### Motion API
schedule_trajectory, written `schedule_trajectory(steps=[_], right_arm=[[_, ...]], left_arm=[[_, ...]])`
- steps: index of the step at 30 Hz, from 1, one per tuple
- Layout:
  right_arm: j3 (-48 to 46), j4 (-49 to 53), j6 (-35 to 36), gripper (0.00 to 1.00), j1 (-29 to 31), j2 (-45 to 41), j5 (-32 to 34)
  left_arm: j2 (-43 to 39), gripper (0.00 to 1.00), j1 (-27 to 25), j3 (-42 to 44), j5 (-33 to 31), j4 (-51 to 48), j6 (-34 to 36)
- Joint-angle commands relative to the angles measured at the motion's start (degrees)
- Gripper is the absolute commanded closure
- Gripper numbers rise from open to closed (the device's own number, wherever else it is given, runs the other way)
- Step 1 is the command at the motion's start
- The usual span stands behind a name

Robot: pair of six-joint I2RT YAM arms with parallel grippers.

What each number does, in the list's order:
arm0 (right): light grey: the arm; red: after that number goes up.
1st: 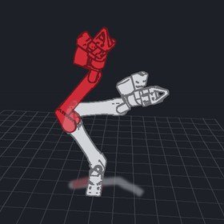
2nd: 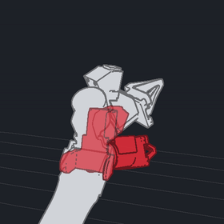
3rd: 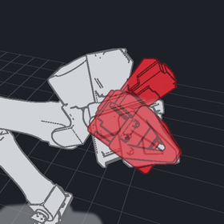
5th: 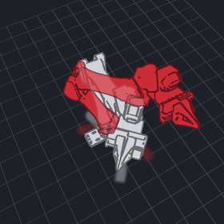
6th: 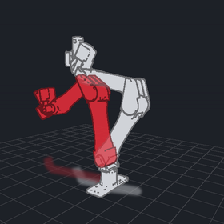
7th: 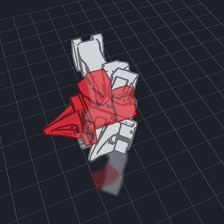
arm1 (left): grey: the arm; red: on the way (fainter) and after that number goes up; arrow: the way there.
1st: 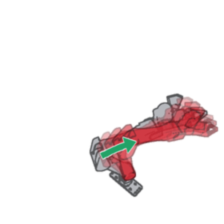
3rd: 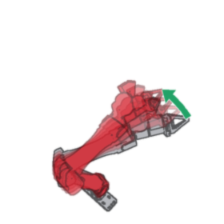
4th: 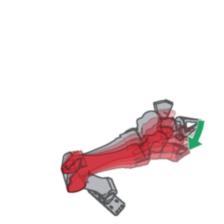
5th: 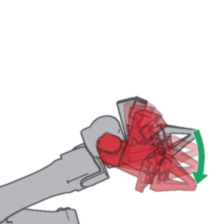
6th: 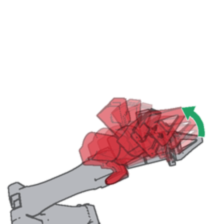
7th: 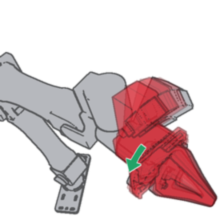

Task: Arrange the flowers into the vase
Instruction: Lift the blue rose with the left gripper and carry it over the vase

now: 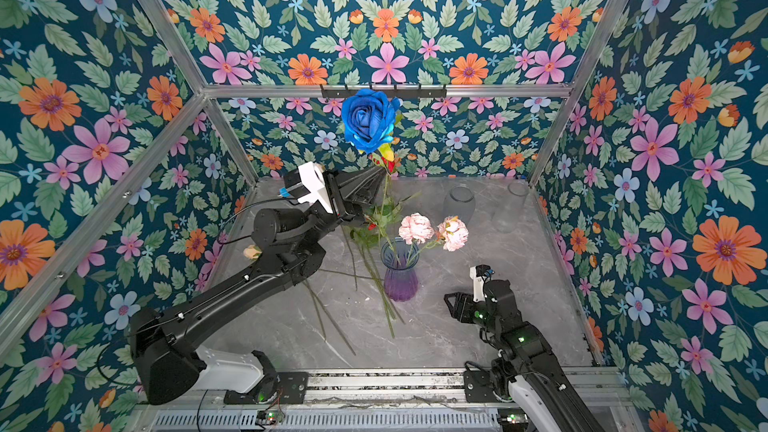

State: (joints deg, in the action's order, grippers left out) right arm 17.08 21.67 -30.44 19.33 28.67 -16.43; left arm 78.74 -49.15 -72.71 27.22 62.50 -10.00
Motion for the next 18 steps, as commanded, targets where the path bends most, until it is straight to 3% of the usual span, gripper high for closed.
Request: schedule_trajectory(steps=[1,18], right_arm=[[-0.04,-0.49,-0.33,0.38,0.07,-0.03,0.18],[-0.12,-0.34,-0.32,0.38,0.03,-0.60,0.21]], left_arm=[[-0.99,1.00,-0.07,-0.83,0.02,0.27,-0.52],[-1.77,1.00,-0.34,4.03,-4.55,-1.16,-2.00]])
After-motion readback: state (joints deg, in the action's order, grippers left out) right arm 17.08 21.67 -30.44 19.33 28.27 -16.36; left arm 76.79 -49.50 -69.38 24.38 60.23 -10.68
